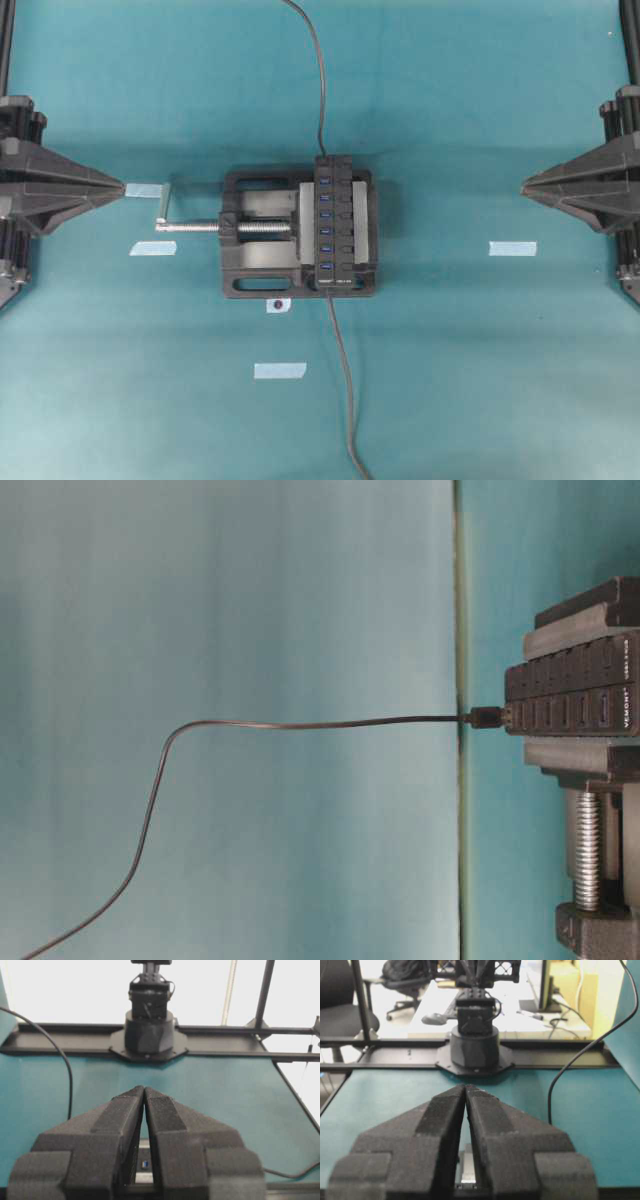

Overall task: Insert the USB into the front port of the fixed hub.
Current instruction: 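Move the right gripper toward the black USB cable at the hub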

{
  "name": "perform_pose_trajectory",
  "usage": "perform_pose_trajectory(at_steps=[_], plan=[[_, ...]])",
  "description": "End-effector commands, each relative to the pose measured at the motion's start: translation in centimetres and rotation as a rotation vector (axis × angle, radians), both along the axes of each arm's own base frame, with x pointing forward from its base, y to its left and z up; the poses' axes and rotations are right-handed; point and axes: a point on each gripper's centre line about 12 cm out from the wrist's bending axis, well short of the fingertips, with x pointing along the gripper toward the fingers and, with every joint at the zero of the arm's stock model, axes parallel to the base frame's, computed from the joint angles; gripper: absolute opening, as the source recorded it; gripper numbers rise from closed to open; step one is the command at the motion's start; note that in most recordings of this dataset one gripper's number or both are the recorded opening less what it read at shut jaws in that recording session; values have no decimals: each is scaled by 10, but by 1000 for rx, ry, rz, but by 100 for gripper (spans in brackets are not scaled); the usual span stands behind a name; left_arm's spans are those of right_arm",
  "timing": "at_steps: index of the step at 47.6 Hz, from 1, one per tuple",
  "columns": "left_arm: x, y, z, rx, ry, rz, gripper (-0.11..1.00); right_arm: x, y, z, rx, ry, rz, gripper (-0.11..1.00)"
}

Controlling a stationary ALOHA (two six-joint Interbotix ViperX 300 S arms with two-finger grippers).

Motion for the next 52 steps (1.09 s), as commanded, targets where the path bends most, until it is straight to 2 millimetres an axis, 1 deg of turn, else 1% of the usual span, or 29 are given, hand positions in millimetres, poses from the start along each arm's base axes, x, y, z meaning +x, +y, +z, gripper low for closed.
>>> perform_pose_trajectory(at_steps=[1, 3, 4, 5, 7, 11, 15, 20, 28, 34, 40, 43, 52], plan=[[3, -3, 5, 9, 9, -15, 13, 1, -2, -1, 14, 5, -10, 16], [3, -3, 4, 12, 29, -15, 11, 0, -3, -1, 44, 6, -18, 16], [4, -3, 4, 15, 40, -15, 8, 0, -4, -2, 62, 7, -22, 15], [4, -2, 4, 17, 47, -13, 4, 0, -5, -2, 78, 8, -26, 12], [4, -2, 3, 19, 67, -13, 0, 1, -7, -2, 104, 12, -35, 7], [5, -2, 3, 17, 89, -12, 0, 5, -9, -1, 120, 22, -48, 1], [5, -2, 5, 17, 101, -12, 0, 9, -12, 1, 118, 55, -58, -2], [6, -2, 3, 16, 130, -12, 0, 13, -15, -4, 126, 115, -75, -2], [10, -4, -1, 14, 195, -22, 0, 19, -20, -5, 131, 161, -97, -2], [13, -6, -3, 15, 250, -28, 0, 28, -22, -12, 136, 274, -104, -2], [17, -6, -8, 16, 310, -27, 0, 42, -25, -25, 142, 401, -112, -2], [18, -6, -10, 17, 334, -27, 0, 50, -27, -27, 148, 446, -119, -2], [18, -5, -13, 15, 357, -23, 0, 71, -36, -41, 141, 565, -141, -2]])
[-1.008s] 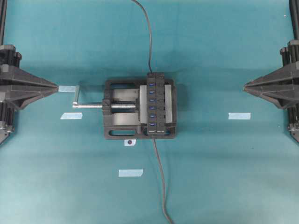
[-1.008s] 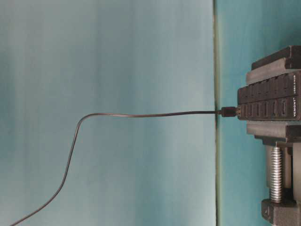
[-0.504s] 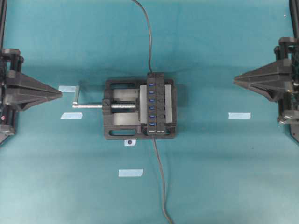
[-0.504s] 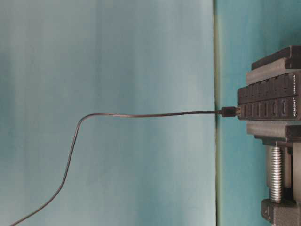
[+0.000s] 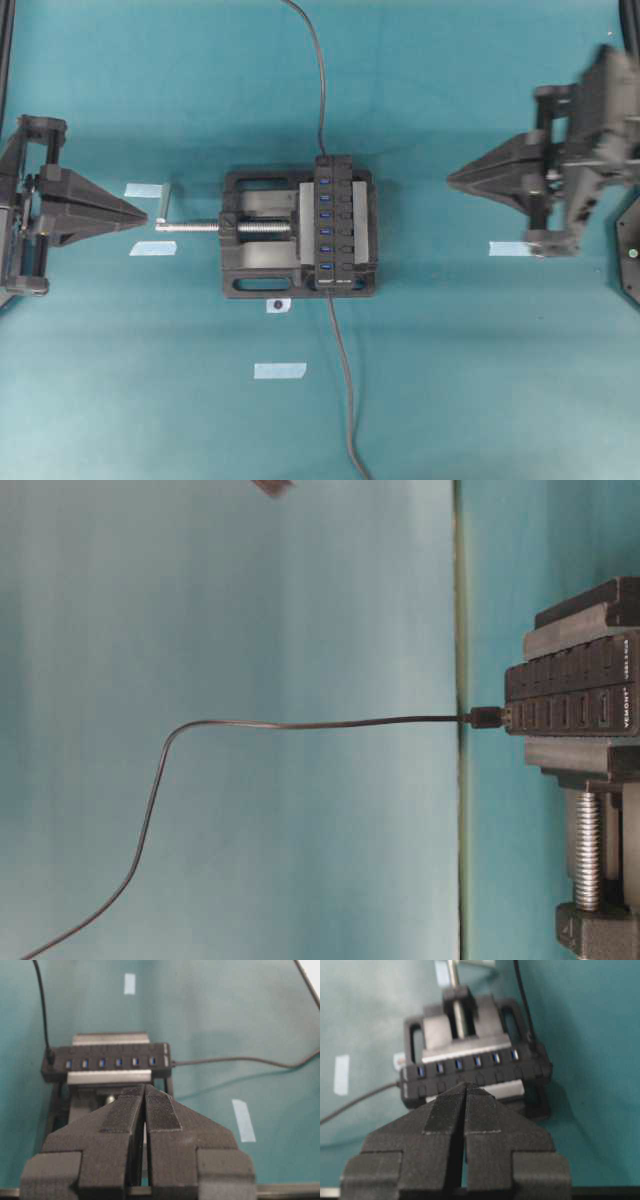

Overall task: Insert the USB into the front port of the fixed hub.
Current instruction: 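Move the right gripper toward the black USB cable at the hub, then close the right gripper on the USB cable near its plug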

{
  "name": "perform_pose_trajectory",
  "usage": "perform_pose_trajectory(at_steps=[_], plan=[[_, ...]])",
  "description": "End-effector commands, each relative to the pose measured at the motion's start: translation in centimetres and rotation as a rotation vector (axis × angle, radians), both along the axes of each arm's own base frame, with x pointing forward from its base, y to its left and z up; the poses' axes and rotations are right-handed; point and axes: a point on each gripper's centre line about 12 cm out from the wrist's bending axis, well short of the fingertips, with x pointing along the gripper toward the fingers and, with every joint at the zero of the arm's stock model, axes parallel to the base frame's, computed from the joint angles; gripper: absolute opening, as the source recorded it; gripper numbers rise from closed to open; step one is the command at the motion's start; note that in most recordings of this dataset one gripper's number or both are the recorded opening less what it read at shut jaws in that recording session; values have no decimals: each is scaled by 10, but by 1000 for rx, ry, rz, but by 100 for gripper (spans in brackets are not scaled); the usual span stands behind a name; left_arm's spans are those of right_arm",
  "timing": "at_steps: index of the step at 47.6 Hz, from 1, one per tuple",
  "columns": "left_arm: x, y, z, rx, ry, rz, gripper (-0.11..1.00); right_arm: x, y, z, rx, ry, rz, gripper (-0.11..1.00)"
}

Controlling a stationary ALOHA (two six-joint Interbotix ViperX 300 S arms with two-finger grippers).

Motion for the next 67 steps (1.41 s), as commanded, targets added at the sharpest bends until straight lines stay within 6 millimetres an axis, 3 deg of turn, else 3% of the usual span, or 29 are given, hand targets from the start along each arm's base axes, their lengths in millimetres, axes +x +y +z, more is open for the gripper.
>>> perform_pose_trajectory(at_steps=[1, 20, 31, 47, 67], plan=[[3, 0, 10, 1, -22, 1, 0, 12, -7, 4, -4, 16, -16, -2], [5, 0, 6, 2, 3, 2, 0, 37, -59, -26, -44, 130, -138, -2], [3, 0, 3, 2, 8, 2, 0, 66, -60, -48, -52, 196, -101, -2], [-5, 1, 3, -3, -17, 3, 0, 106, -65, -61, -56, 203, -83, -2], [-13, 1, 2, -20, 19, 10, 0, 127, -70, -66, -46, 254, -79, -2]])
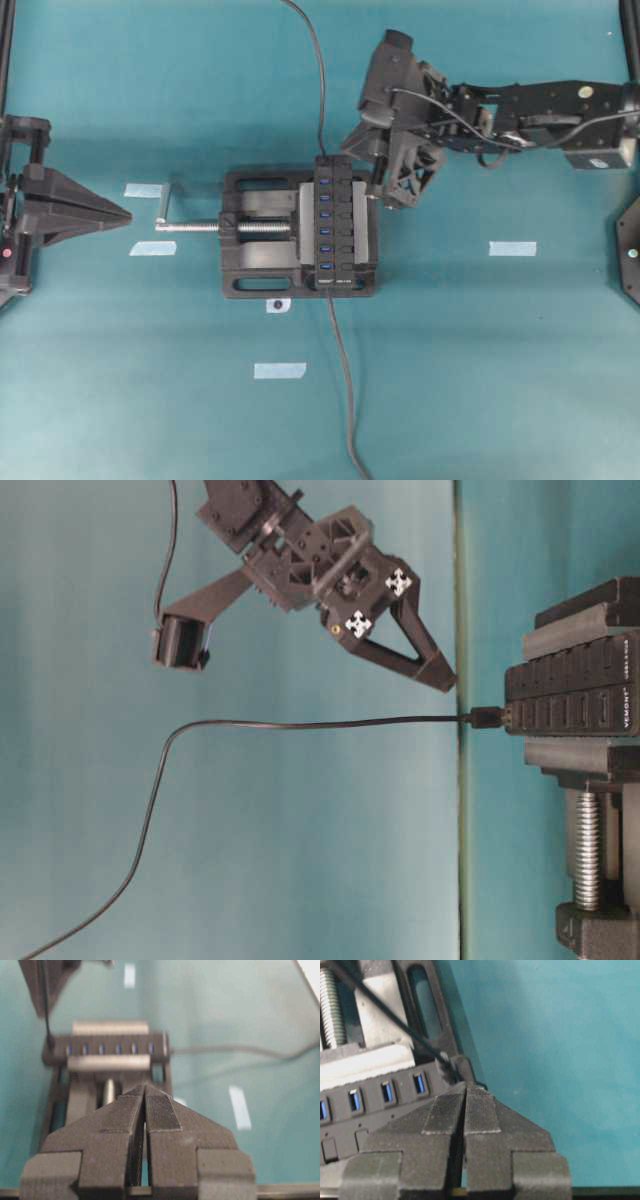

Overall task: Insert the USB into the front port of the fixed hub.
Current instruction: 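Close the right gripper on the USB cable near its plug, then pull the USB plug out of the hub and back away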

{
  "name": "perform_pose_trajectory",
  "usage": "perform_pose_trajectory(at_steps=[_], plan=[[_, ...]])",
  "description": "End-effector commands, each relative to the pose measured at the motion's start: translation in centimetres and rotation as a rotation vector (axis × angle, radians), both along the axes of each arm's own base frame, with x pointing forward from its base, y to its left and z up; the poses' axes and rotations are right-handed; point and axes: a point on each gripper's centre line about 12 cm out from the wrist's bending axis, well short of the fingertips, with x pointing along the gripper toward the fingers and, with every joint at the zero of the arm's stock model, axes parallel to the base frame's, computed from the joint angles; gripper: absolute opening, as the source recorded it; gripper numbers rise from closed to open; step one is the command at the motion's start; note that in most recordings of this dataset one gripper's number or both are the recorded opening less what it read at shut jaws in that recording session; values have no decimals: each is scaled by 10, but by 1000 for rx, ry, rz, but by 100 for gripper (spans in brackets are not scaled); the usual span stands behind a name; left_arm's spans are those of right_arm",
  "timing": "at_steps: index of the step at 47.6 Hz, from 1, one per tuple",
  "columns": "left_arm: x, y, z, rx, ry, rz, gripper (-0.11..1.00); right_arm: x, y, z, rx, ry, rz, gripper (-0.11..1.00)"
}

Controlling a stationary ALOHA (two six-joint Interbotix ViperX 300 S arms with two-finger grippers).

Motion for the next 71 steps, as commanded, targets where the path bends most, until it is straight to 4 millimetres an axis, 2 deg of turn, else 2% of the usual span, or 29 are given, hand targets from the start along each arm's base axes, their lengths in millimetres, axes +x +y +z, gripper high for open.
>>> perform_pose_trajectory(at_steps=[1, 18, 26, 31, 39, 43, 51, 71], plan=[[3, 0, 7, 0, -14, 2, 0, 8, -1, 14, -15, -20, 11, -2], [2, 0, 7, 0, 14, 2, 0, 22, -4, 11, 5, 46, 12, 0], [1, 1, 8, 0, 12, 4, 0, 24, -4, 8, 16, 86, 16, 10], [2, 0, 9, 0, 11, 2, 0, 24, -1, 9, 24, 114, 21, 27], [2, 0, 9, -1, 11, 3, 0, 24, 0, 8, 29, 122, 21, 75], [1, 0, 8, 0, 12, 2, 0, 24, 0, 8, 26, 120, 23, 92], [1, 0, 8, -1, 12, 3, 0, 29, 1, 12, 18, 98, 31, 85], [1, 0, 7, -4, 14, 4, 0, 34, 1, 13, 5, 52, 32, 84]])
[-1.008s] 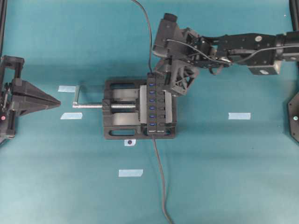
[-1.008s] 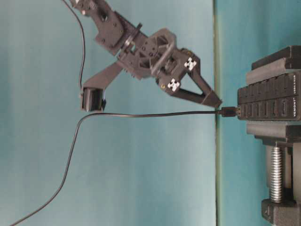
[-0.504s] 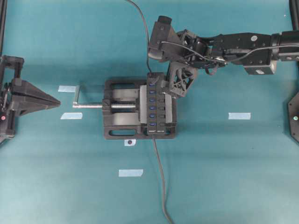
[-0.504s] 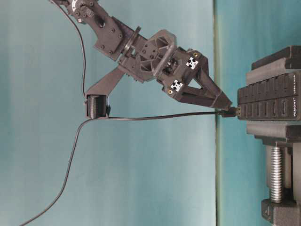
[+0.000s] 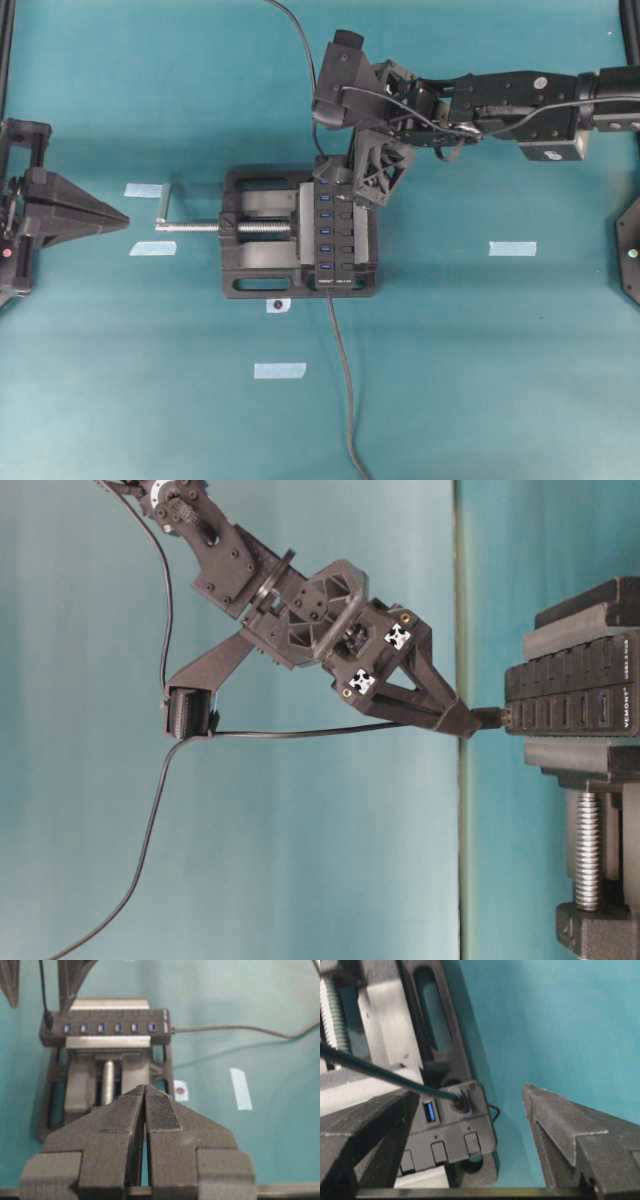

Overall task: Insert the USB into the front port of the fixed hub.
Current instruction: 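Pull the USB plug out of the hub and back away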

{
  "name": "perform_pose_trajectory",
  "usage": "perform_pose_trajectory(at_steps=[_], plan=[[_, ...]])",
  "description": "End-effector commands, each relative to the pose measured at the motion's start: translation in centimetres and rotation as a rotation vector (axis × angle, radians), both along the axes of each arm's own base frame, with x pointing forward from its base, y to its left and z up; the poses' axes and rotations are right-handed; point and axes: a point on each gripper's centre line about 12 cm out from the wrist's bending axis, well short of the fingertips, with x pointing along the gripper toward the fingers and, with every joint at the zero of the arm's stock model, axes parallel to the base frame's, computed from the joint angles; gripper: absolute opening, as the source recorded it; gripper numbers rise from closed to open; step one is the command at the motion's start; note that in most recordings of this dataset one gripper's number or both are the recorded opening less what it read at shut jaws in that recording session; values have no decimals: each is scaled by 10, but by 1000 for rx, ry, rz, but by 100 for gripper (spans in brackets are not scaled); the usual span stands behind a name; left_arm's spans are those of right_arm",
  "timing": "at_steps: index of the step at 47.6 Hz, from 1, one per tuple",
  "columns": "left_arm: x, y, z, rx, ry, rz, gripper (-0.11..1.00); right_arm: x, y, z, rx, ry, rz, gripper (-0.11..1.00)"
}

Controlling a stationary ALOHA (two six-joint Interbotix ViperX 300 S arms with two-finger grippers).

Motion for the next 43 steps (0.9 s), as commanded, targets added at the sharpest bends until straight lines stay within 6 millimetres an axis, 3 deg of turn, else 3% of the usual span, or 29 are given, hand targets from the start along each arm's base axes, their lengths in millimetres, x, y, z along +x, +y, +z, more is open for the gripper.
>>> perform_pose_trajectory(at_steps=[1, 19, 37, 43], plan=[[3, 0, 10, 1, -25, 2, 0, 6, 0, 14, -18, -40, 12, 84], [3, 0, 11, -1, -32, 2, 0, 7, 5, 9, -15, -30, 23, 80], [3, 0, 12, -2, -34, 3, 0, 9, 9, 10, -15, -34, 32, 19], [3, 0, 12, -2, -35, 3, 0, 9, 9, 13, -16, -42, 31, 9]])
